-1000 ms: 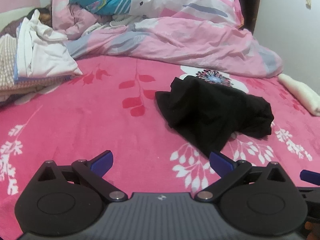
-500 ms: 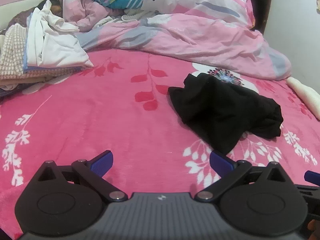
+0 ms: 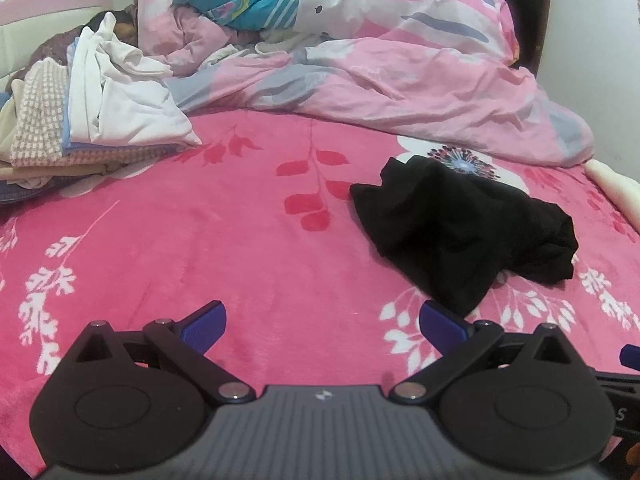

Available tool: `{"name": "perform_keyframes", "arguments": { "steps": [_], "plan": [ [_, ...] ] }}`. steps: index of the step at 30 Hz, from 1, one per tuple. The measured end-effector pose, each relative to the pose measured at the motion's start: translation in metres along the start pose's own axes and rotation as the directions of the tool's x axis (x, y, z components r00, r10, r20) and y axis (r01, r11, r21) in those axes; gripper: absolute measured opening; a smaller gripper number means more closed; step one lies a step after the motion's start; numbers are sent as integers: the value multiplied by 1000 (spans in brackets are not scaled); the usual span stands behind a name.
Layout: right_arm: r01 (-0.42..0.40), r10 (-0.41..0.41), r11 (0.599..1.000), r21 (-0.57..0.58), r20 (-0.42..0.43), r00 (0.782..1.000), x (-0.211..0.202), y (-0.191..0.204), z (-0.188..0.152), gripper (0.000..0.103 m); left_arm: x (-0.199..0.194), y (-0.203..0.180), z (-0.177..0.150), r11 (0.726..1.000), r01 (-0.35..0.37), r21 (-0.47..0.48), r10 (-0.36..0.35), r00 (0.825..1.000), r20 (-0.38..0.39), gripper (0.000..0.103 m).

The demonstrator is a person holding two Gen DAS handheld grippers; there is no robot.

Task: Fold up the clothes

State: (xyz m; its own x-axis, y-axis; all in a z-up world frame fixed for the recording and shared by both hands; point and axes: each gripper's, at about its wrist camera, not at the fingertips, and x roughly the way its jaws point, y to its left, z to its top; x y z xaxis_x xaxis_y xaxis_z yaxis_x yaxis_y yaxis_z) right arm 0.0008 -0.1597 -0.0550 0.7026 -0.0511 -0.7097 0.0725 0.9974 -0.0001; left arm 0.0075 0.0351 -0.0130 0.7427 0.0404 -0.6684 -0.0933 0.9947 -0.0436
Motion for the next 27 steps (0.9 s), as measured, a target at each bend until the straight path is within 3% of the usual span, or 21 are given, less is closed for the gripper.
{"name": "perform_keyframes", "arguments": {
  "steps": [27],
  "plan": [
    [-12, 12, 1000, -2, -3, 1000, 4, 2, 1, 102, 5, -1, -1, 999, 2, 34, -2, 1000, 2, 103]
  ]
}}
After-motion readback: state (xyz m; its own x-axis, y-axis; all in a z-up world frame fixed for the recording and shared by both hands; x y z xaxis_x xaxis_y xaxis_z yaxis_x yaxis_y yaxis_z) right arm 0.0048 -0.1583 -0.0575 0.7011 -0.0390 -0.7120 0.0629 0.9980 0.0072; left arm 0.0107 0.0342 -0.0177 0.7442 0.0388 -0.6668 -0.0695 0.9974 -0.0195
